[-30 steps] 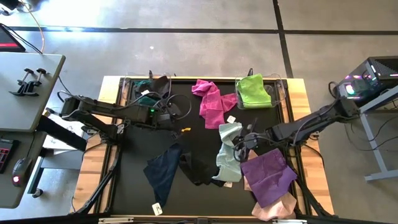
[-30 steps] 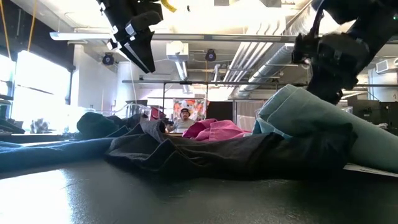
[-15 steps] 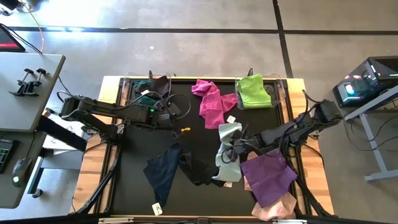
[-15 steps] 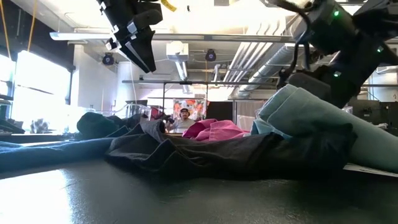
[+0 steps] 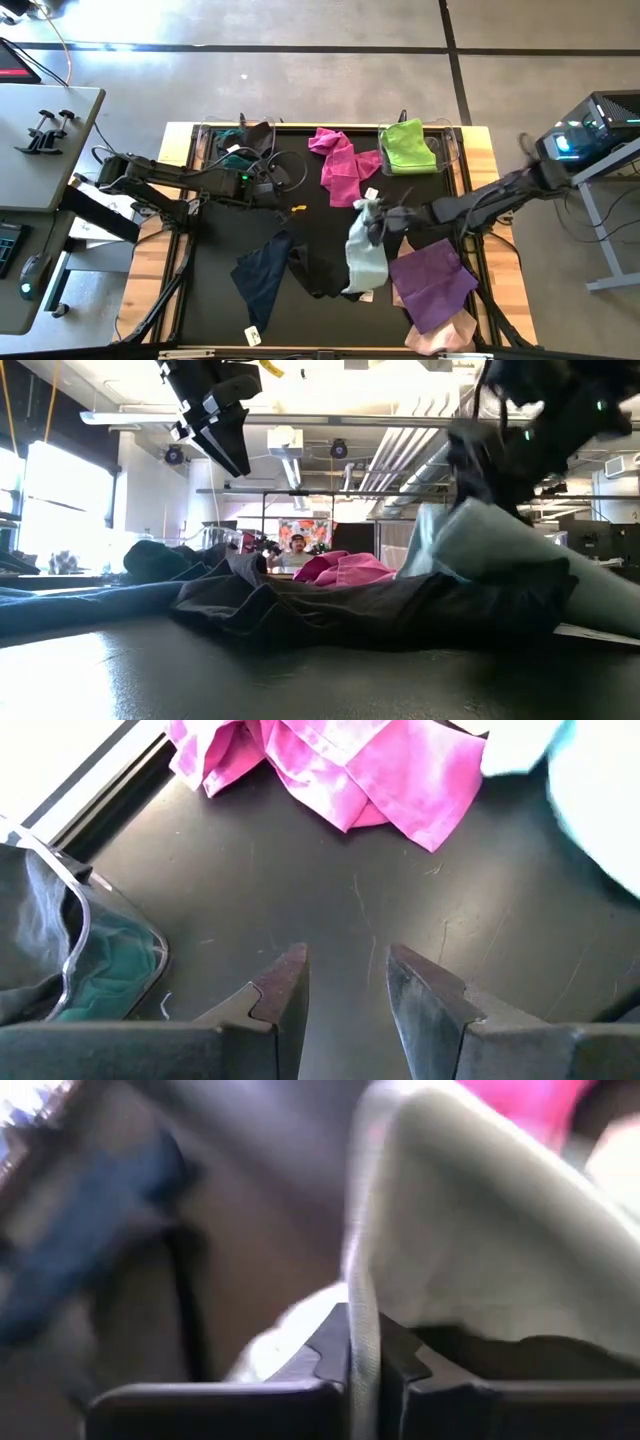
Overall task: Sort towels by color in basket
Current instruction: Put the light blue microfiber towel into the right transparent bin
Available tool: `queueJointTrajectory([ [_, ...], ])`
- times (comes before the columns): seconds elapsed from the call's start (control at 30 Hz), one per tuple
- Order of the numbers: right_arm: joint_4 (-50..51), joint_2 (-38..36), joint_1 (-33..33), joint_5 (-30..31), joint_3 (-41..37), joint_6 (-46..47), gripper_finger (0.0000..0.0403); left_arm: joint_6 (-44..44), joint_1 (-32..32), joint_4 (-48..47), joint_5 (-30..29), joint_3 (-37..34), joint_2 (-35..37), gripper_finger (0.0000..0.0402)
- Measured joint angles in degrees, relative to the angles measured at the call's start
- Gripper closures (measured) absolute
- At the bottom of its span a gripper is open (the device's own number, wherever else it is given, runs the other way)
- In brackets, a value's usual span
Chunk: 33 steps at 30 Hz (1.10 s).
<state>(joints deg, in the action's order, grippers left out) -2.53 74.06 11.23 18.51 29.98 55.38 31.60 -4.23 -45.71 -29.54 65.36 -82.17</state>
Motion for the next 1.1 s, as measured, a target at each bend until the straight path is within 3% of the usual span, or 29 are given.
queueJointTrajectory([
  [0.37,3.29,-25.49,-5.02,17.05,8.34,-22.23,0.0398,-0.34,0.0,-0.12,-0.04,0.0,0.0,0.0281],
  [0.67,17.76,-29.86,-14.27,30.4,24.97,-53.73,0.04,-0.34,0.0,-0.01,-1.39,0.0,0.0,0.0281],
  [0.8,24.55,-29.75,-20.97,31.04,29.47,-60.71,0.0401,-0.33,0.02,0.04,-1.55,0.0,0.0,0.0281],
  [0.93,26.75,-29.81,-28.85,30.27,28.14,-61.78,0.0401,-0.33,0.02,0.09,-1.66,0.0,0.0,0.0281],
  [1.1,23.81,-28.26,-40.08,19.32,21.33,-62.7,0.0402,-0.31,0.02,0.11,-1.86,0.0,0.0,0.0281],
])
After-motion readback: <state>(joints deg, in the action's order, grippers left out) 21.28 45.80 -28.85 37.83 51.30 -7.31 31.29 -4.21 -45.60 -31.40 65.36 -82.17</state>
